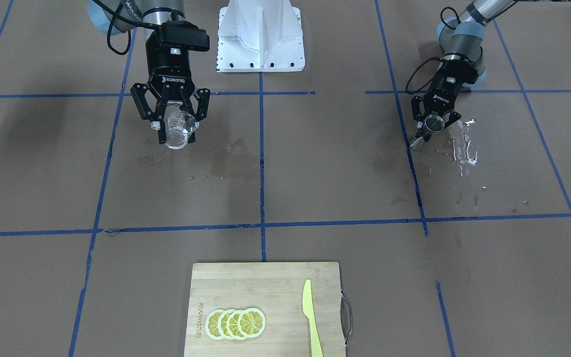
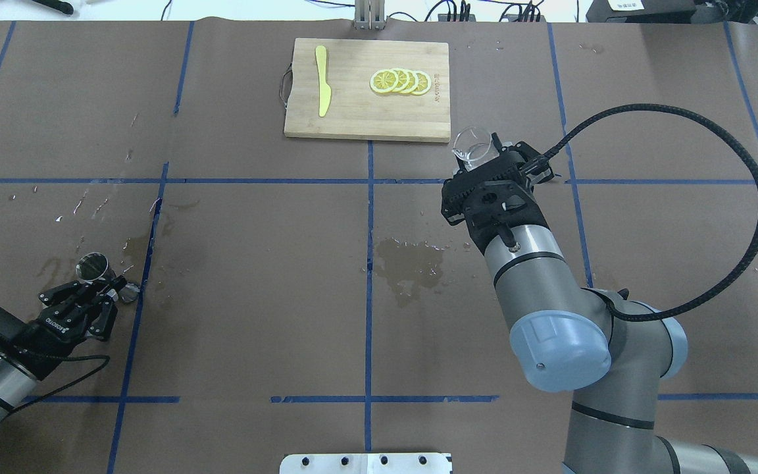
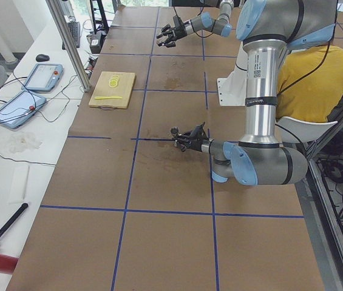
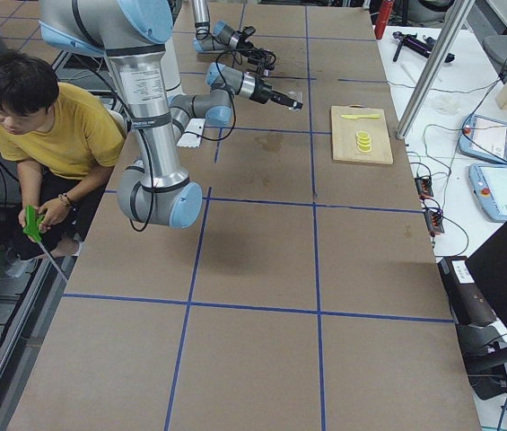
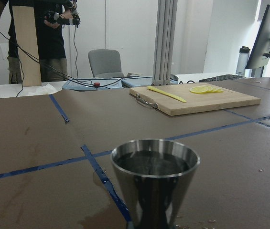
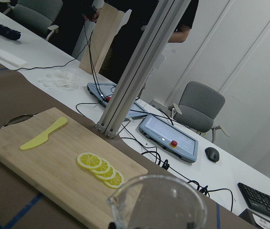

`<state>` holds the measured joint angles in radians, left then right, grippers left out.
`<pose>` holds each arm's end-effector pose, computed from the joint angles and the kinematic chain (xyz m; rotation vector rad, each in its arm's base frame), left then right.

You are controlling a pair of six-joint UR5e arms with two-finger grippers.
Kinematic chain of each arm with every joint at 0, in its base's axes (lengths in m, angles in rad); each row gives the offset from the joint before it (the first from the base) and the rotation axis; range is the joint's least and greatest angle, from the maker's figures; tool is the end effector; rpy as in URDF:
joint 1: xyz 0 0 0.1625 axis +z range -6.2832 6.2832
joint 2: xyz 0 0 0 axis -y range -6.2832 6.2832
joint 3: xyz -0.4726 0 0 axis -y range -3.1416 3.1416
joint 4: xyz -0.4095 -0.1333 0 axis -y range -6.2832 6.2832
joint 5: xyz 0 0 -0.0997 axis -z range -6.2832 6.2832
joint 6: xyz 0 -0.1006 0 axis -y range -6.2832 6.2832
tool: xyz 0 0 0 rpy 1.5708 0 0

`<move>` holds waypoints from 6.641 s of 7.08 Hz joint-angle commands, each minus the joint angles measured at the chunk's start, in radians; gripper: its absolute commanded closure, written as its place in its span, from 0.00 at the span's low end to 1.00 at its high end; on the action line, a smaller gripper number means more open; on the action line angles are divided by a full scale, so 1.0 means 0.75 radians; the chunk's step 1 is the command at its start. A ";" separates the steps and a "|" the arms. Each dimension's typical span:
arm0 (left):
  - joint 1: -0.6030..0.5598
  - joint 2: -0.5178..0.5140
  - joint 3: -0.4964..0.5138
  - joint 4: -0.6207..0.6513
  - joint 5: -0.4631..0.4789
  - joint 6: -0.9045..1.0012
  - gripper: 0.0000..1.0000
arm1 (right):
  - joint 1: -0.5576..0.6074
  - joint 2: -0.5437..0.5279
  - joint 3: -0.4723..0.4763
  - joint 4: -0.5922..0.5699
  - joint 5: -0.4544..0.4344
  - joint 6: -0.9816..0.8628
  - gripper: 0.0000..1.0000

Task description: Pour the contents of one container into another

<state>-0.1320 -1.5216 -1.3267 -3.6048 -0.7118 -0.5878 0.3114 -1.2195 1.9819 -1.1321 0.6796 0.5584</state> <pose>0.3855 -0.2625 0.6435 1.3448 1.0113 -0.1086 -0.4623 -0.3710 0.2533 1.2820 -0.3965 -0.0580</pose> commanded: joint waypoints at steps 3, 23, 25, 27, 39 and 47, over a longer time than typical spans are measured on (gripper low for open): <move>0.000 -0.002 0.002 -0.002 0.002 0.004 0.48 | 0.000 0.000 0.000 0.000 0.000 0.000 1.00; -1.265 -0.010 -0.344 0.804 -1.588 0.555 0.01 | -0.002 0.002 0.002 0.000 0.000 0.000 1.00; -1.327 -0.033 -0.338 0.988 -1.608 0.648 0.00 | -0.002 0.002 0.000 0.000 0.000 0.000 1.00; -1.394 -0.051 -0.297 1.191 -1.614 0.594 0.00 | -0.002 0.002 0.004 0.000 0.000 0.000 1.00; -1.927 -0.027 -0.356 2.765 -2.264 0.949 0.00 | -0.002 -0.030 -0.069 0.285 0.010 0.000 1.00; -1.925 -0.029 -0.391 2.763 -2.258 0.953 0.00 | -0.012 -0.489 -0.190 0.800 -0.020 0.484 1.00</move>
<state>-1.5756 -1.5426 -1.6189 -1.5325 -2.4049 0.1273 0.3075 -1.5786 1.8680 -0.5403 0.6677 0.8178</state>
